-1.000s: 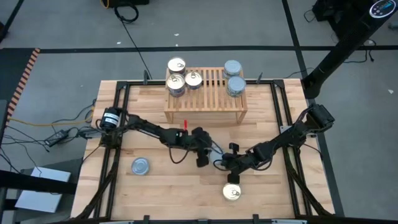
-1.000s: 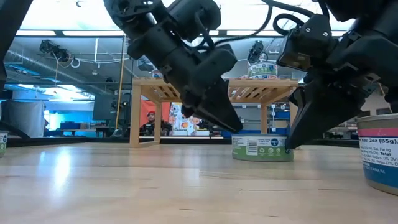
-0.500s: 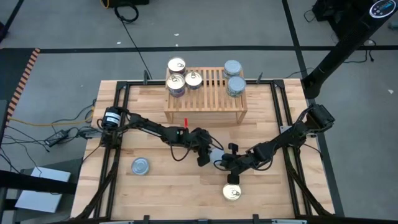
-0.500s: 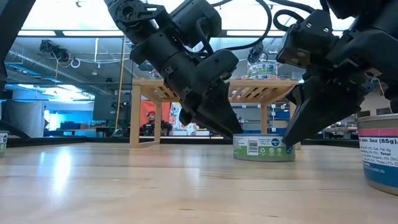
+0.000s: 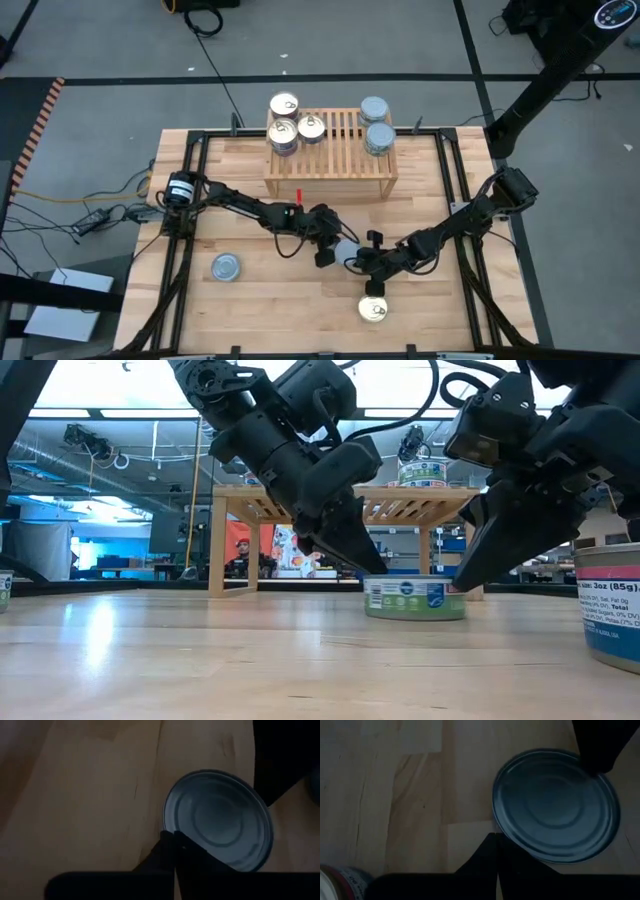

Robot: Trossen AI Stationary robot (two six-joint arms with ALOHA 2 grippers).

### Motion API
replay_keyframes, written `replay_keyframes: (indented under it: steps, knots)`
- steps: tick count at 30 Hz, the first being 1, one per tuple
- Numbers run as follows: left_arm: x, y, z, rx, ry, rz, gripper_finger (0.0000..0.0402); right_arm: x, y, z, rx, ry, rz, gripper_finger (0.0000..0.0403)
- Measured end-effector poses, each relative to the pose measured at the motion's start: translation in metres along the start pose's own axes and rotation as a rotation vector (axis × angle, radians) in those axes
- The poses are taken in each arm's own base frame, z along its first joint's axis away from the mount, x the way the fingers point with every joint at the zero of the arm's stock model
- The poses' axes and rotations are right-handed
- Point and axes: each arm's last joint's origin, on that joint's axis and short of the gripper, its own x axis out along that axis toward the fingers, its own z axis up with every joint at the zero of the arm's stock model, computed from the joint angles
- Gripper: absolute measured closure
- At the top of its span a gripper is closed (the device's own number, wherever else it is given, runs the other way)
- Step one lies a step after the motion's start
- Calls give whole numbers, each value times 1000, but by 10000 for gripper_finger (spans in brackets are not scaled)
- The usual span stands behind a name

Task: Stack canned seafood by type on shelf
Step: Put the green tuna can on the shelf

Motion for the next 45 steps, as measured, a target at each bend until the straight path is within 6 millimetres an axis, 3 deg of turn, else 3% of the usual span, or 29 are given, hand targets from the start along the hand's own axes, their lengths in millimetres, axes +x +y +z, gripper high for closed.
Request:
replay_keyframes:
  steps: [7, 20, 27, 35, 45]
  knots:
    - [-5, 0, 1, 98, 3, 2, 400, -2, 5, -2, -14, -4, 3, 391]
    - [-39, -6, 21, 174, -78, 70, 401, -3, 9, -4, -16, -4, 14, 392]
    - [-30, -5, 10, 87, 26, -63, 355, -3, 9, -4, 3, -7, 16, 384]
    - [-24, 1, 7, -50, 44, -37, 273, -3, 9, -3, 6, -11, 19, 392]
    - [-19, 7, -1, -130, 112, -7, 288, -3, 9, -3, 4, -10, 18, 391]
